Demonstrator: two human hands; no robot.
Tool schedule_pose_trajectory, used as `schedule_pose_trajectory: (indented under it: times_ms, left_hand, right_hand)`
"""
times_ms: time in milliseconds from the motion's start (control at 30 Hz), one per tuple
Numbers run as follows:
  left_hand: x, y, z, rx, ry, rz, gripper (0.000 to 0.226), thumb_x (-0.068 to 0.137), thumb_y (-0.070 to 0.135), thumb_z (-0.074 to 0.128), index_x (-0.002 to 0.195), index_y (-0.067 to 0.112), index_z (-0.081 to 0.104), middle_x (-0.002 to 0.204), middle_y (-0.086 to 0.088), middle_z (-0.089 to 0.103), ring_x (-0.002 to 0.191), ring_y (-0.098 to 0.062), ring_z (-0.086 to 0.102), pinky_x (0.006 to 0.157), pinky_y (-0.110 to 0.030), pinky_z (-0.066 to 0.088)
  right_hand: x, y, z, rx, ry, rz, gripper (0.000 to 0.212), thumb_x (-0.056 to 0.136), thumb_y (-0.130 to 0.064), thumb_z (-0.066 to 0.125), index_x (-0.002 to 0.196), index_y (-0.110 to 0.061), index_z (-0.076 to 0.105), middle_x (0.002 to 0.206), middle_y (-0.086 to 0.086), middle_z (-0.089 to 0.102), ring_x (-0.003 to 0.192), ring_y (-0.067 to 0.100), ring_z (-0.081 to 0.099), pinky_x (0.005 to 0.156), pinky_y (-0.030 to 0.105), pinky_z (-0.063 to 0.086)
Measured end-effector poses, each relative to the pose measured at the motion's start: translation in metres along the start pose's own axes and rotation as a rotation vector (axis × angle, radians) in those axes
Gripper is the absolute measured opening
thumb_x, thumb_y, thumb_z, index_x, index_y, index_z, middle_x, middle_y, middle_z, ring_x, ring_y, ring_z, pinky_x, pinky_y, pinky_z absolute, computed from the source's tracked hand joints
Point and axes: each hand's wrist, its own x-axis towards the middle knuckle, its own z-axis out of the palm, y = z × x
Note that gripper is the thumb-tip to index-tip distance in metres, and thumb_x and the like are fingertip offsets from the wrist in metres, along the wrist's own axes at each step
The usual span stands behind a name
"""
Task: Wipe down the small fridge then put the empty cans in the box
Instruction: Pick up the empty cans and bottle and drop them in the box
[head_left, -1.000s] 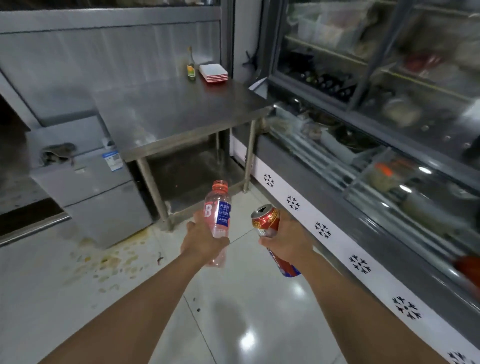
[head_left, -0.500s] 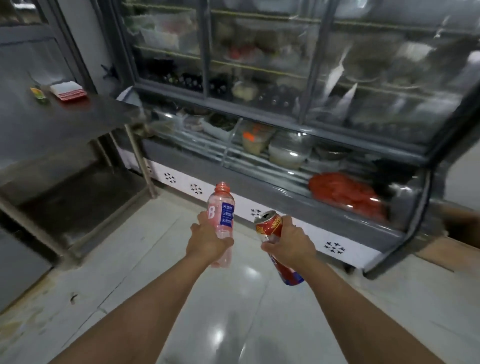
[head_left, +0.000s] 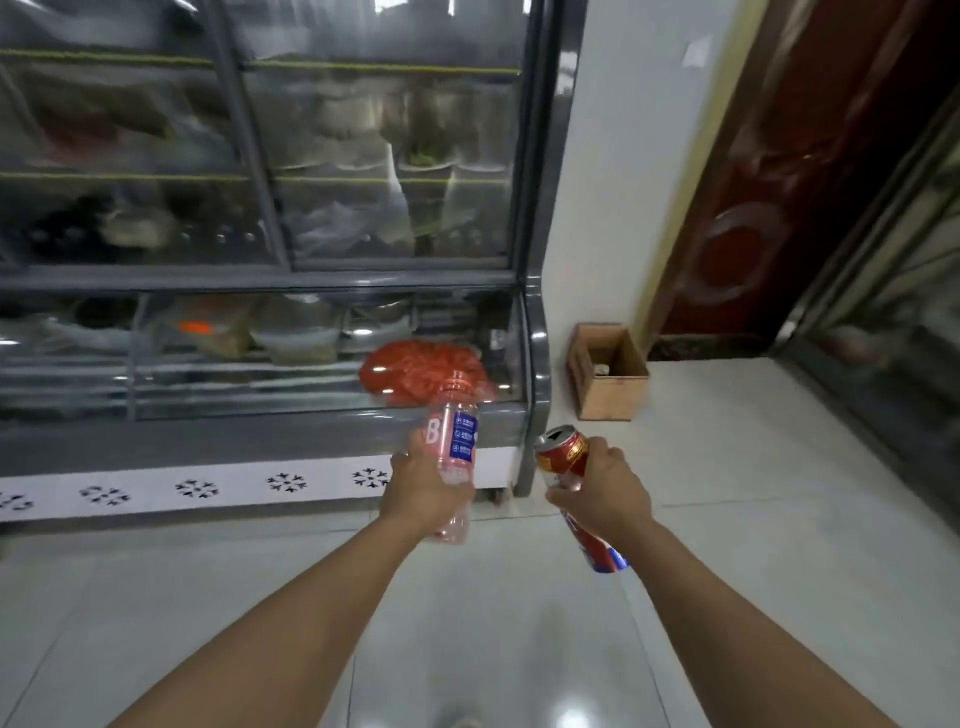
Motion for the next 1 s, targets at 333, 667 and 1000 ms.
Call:
schedule_pose_trajectory:
  times_ms: [333,667,1000]
  left_hand:
    - [0.117,0.152,0.127,-0.012,-0.208,0.196,0.075,0.074,0.022,0.076,0.131,0.019,0.027,0.113,-0.002,0.050,0.093,-0.018,0.051,0.075,-0.032,0.043]
    - [0.207,0.285,0.265,0.135,-0.286,0.271,0.083,0.072,0.033,0.077,0.133,0.022,0.021,0.121,-0.006,0.045,0.104,-0.025,0.055,0.083,-0.037,0.052]
    - [0.289,0.391,0.375,0.030,-0.107,0.144,0.086,0.067,0.037,0.080,0.132,0.021,0.026,0.120,-0.006,0.048,0.102,-0.025,0.056,0.082,-0.037,0.053]
  right_hand:
    - [0.120,0.104,-0.097,-0.041,0.108,0.245,0.064,0.076,-0.040,0.069,0.126,-0.016,0.037,0.117,0.007,0.045,0.100,0.025,0.057,0.082,0.036,0.048]
    - [0.253,0.209,-0.179,0.016,0.152,0.310,0.067,0.076,-0.041,0.070,0.128,-0.017,0.035,0.121,0.006,0.046,0.103,0.024,0.056,0.082,0.034,0.047]
    - [0.426,0.308,-0.264,-0.032,0.063,0.162,0.065,0.075,-0.040,0.072,0.126,-0.017,0.038,0.120,0.005,0.055,0.104,0.023,0.056,0.086,0.036,0.048]
